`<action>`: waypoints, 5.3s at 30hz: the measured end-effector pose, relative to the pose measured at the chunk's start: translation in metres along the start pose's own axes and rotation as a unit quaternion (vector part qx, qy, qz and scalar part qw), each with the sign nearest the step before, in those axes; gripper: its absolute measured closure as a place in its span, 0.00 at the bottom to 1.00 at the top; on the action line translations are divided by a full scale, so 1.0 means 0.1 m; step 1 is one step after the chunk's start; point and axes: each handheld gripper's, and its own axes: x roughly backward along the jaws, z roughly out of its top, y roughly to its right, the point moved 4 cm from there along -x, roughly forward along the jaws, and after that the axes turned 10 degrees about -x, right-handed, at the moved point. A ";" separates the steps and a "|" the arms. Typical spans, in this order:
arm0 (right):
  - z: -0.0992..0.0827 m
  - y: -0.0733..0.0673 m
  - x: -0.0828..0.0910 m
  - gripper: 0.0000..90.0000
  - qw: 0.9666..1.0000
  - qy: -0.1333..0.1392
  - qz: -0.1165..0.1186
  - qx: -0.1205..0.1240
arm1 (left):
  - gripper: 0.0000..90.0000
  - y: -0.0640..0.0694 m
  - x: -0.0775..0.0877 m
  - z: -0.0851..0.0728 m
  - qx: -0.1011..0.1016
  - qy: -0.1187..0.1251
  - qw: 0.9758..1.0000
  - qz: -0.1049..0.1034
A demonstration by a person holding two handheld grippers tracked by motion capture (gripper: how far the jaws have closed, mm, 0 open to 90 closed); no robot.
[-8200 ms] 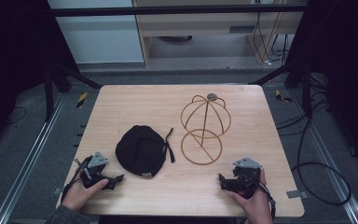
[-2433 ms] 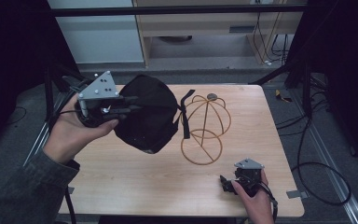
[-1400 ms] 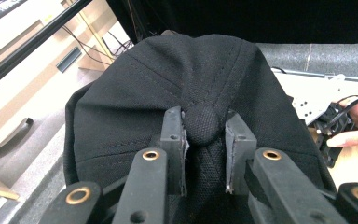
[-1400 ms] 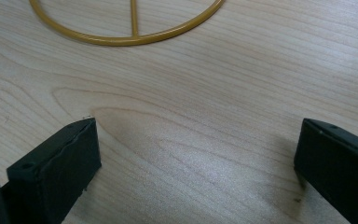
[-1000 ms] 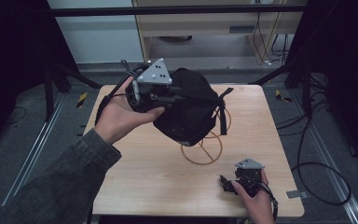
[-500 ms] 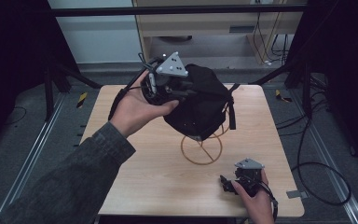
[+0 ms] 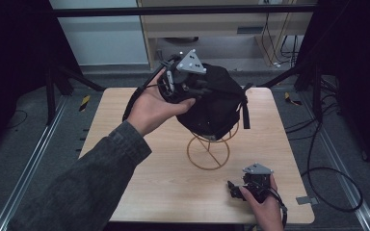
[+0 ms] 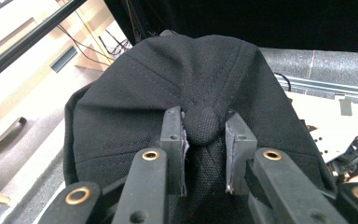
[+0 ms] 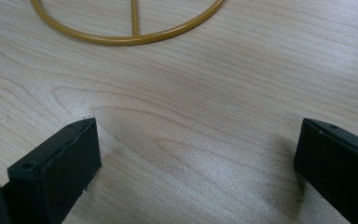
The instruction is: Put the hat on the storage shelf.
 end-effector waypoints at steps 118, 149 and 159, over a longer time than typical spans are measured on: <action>0.00 0.00 0.00 0.00 1.000 0.000 0.000 0.003 | 0.23 0.21 -0.57 -0.33 0.018 -0.009 1.000 -0.021; 0.00 0.00 0.00 0.01 1.000 0.000 0.000 0.002 | 0.06 0.56 -0.30 -0.51 0.007 0.020 0.999 -0.033; 0.00 0.00 0.00 0.01 1.000 0.000 0.000 0.003 | 0.06 0.65 -0.22 -0.63 0.013 0.021 0.999 -0.029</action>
